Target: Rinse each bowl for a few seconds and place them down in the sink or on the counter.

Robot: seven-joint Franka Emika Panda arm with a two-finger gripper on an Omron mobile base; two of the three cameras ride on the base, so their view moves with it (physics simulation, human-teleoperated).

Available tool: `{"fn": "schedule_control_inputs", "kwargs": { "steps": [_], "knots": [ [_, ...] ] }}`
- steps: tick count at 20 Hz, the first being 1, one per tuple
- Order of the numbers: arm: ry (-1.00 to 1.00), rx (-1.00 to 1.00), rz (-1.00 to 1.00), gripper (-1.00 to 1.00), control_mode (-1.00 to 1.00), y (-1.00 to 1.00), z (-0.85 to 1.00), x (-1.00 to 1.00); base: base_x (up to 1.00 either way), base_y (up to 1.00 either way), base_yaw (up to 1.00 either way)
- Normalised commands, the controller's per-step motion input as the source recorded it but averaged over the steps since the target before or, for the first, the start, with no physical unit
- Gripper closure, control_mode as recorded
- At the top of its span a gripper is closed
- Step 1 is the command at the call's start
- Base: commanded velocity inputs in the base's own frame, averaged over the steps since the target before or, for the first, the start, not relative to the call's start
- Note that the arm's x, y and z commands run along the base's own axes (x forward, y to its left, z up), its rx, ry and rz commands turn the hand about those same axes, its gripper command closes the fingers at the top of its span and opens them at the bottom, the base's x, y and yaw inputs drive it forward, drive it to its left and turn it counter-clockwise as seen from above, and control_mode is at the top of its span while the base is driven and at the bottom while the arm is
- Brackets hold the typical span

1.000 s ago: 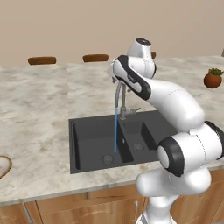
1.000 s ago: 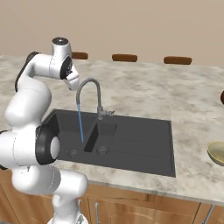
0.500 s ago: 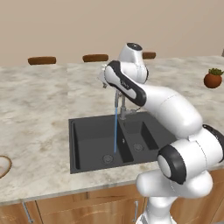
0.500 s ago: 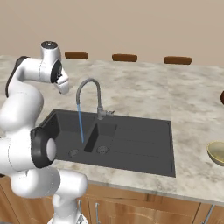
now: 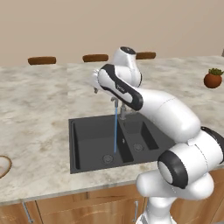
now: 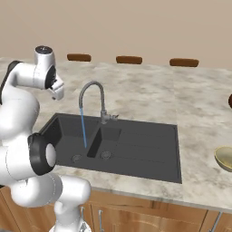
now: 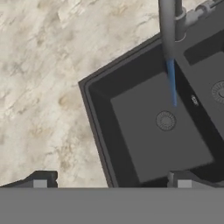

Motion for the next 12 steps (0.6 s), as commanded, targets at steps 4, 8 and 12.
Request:
{"fn": "schedule_control_inputs", "kwargs": {
  "steps": [4, 8, 12],
  "knots": [
    [0.00, 0.00, 0.21, -1.00, -1.00, 0.27, -0.09, -0.10, 0.00, 0.00, 0.00],
    [0.00, 0.00, 0.22, -1.00, -1.00, 0.26, -0.09, -0.08, 0.00, 0.00, 0.00],
    [0.00, -0.02, 0.17, -1.00, -1.00, 0.35, -0.08, -0.10, 0.00, 0.00, 0.00]
  ]
}}
